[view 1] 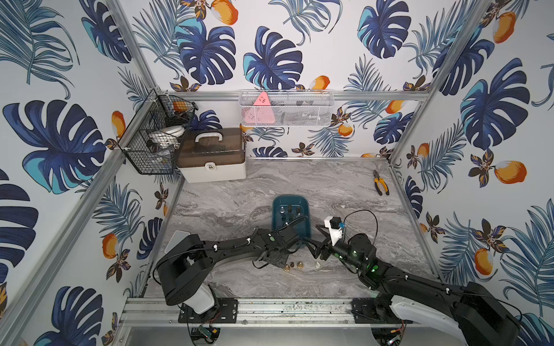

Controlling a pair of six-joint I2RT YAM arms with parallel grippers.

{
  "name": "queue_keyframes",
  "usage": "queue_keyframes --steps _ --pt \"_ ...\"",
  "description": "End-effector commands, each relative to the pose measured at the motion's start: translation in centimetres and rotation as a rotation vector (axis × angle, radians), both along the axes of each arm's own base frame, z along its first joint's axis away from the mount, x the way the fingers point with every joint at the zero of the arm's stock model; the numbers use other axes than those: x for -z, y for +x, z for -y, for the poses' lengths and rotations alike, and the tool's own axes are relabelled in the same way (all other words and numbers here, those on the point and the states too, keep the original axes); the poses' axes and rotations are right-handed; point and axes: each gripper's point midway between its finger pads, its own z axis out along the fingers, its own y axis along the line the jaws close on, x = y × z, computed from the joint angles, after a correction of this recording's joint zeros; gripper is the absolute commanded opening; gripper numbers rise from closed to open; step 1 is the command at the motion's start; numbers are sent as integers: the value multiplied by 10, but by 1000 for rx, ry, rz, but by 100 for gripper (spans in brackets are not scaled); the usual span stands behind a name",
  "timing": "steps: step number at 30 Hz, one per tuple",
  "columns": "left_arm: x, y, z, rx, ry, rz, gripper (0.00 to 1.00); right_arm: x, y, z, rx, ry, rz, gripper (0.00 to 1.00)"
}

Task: Put the chess pieces into the storage box
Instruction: Pick up the chess piece at the center of the board.

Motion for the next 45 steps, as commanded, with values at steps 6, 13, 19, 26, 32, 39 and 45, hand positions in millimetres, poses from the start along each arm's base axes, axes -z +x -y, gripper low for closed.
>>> queue_keyframes --steps 6,13,19,26,32,39,45 --pt "5 -1 1 10 3 -8 28 -3 3 0 14 3 0 92" --pt "3 -4 -1 9 8 -13 24 -1 5 0 20 -3 -8 93" --pt "0 -4 -1 13 15 -4 24 0 6 -2 19 -8 -16 93" --pt "-3 -4 -2 16 29 0 33 1 7 -2 20 -12 -19 94" --pt "-4 -6 -2 18 30 -3 28 1 8 -2 24 -14 -25 94" --pt "-2 -7 0 25 42 -3 25 1 8 -2 27 -15 -26 95" --pt "0 -7 0 27 47 -1 24 1 9 -2 30 -17 -28 95"
